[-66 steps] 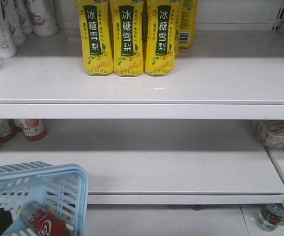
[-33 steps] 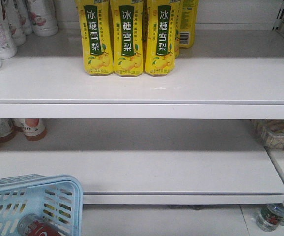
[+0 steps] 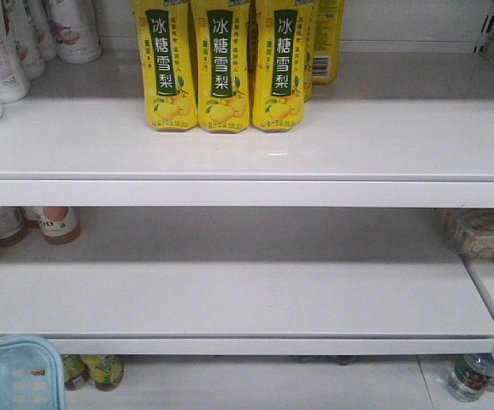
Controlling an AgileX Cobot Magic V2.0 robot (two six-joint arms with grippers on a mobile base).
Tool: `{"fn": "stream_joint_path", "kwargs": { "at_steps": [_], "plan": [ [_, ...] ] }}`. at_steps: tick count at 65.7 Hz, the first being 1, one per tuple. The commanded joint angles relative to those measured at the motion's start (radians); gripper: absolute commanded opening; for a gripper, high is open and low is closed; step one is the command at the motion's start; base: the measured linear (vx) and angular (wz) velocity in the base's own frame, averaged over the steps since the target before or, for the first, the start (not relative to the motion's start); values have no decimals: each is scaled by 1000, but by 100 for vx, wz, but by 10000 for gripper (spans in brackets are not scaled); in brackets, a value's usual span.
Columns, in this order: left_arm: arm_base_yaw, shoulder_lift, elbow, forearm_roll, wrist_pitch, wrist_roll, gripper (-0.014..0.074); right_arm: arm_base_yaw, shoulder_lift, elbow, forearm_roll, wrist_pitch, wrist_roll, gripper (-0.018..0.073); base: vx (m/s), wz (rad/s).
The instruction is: Place coke in basket with both arms
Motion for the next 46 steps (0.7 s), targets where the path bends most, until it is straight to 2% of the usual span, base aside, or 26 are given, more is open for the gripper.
{"fn": "stream_joint_path", "kwargs": {
  "at_steps": [1, 6, 19, 30, 46],
  "plan": [
    [16, -14, -28, 151, -139, -179, -6, -2, 12, -27, -11, -69, 1, -4, 0, 0],
    [18, -14, -28, 187, -140, -234, -6, -2, 12, -27, -10, -69, 1, -4, 0, 0],
    [18, -14, -28, 181, -159, -234, -6, -2, 12, -27, -10, -69, 1, -4, 0, 0],
    [18, -14, -28, 179, -251, -233, -6, -2, 12, -27, -9, -69, 1, -4, 0, 0],
    [80, -14, -28, 187, -334, -234, -6, -2, 12, -27, -9, -69, 1, -4, 0, 0]
  ]
}}
